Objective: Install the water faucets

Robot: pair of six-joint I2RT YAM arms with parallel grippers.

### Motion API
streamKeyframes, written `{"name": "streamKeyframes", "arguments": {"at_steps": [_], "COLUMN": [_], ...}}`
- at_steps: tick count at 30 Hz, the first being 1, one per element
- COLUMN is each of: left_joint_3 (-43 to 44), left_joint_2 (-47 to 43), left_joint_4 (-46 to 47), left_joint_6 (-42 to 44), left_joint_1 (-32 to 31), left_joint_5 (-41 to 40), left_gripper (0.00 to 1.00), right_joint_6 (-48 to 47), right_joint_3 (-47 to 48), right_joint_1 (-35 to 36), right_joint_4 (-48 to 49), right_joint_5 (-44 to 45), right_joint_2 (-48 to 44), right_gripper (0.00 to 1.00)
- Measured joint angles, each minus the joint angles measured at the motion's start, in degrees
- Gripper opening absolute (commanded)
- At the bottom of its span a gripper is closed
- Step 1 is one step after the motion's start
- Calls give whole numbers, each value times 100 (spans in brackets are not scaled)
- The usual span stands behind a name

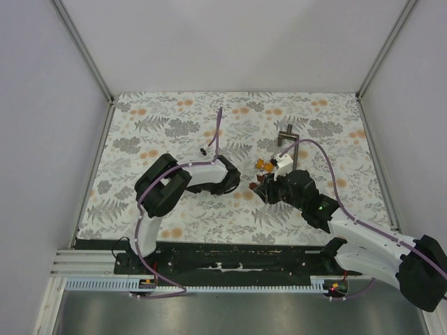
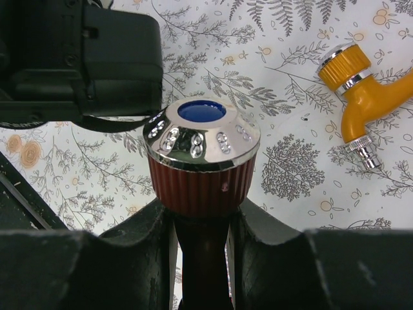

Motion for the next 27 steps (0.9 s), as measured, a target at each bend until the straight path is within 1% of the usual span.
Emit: {"name": "streamKeyframes", "arguments": {"at_steps": [4, 13, 16, 17, 19, 20, 22, 27], "left_joint_3": [140, 481, 573, 586, 616, 623, 658, 850], "left_joint_2": [275, 564, 699, 723, 772, 778, 798, 844], "left_joint_4": [4, -28, -146, -168, -227, -245, -273, -238], "left_joint_6": [-11, -26, -28, -28, -33, -39, -59, -131], "left_joint_1": [-33, -85, -111, -120, -149, -162, -197, -319], "left_joint_5": [118, 337, 313, 304, 297, 297, 306, 352], "left_gripper": [9, 15, 20, 23, 33, 39, 47, 60], "right_joint_6": [-2, -22, -28, -31, -44, -46, -55, -85], "right_joint_3": [-7, -138, -164, -164, -168, -173, -203, -264], "right_joint_1": [0, 0, 0, 0, 0, 0, 0, 0], "right_joint_4": [-2, -44, -83, -109, -133, -138, -144, -203], "right_joint_5": [39, 122, 201, 227, 289, 323, 374, 459], "right_joint_2": [-70, -385, -525, -575, -651, -684, -741, -807], "right_gripper": [0, 0, 0, 0, 0, 0, 0, 0]}}
